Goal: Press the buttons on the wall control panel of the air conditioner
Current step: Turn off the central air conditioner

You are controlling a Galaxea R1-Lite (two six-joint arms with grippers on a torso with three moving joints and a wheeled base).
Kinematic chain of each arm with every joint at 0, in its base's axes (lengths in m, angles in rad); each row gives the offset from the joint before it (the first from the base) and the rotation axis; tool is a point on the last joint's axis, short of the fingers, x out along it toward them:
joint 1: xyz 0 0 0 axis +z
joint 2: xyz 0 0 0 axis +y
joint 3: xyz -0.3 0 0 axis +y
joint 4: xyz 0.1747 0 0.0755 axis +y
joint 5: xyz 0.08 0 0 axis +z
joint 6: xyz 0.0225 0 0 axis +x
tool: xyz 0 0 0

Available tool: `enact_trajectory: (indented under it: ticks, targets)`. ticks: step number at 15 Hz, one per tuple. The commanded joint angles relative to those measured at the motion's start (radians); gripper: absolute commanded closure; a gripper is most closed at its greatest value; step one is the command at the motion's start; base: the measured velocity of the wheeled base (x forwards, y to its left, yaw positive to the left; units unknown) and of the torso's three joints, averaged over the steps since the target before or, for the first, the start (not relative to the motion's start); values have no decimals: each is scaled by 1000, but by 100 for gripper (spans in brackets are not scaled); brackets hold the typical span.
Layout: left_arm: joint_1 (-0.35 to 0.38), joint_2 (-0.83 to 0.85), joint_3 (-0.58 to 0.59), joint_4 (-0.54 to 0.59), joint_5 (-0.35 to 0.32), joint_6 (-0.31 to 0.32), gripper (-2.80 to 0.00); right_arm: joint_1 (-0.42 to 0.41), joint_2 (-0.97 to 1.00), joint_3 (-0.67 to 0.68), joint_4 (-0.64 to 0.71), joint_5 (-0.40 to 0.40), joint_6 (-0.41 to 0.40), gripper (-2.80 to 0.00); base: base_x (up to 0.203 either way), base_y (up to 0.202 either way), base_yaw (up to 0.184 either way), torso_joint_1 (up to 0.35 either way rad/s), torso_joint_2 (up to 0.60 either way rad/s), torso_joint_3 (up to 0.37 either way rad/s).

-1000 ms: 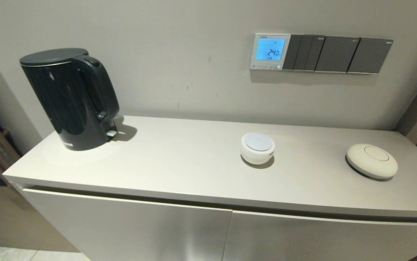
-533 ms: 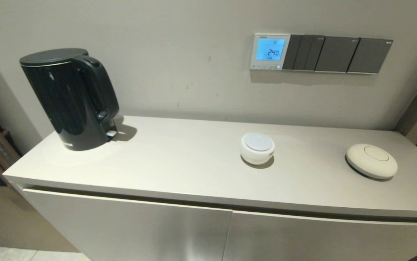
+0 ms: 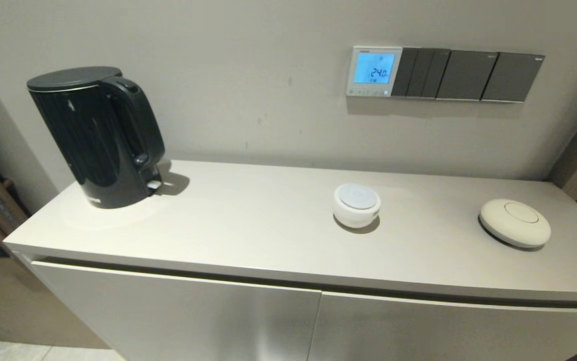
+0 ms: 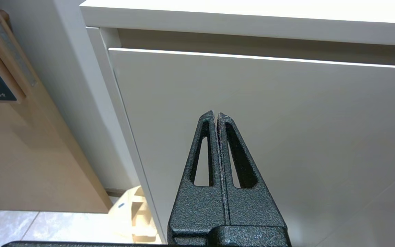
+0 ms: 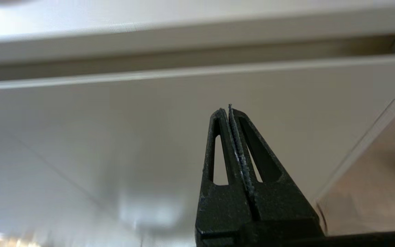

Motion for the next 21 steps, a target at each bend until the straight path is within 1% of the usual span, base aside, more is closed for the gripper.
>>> enact_trajectory:
  ticks: [1, 21]
  targets:
    - [0, 0, 0, 0, 0, 0, 0, 0, -114, 2, 8, 0, -2, 0, 0, 0, 0, 0, 0, 0]
    - [0, 0, 0, 0, 0, 0, 0, -1, -107, 2, 13, 2, 4, 0, 0, 0, 0, 0, 0, 0]
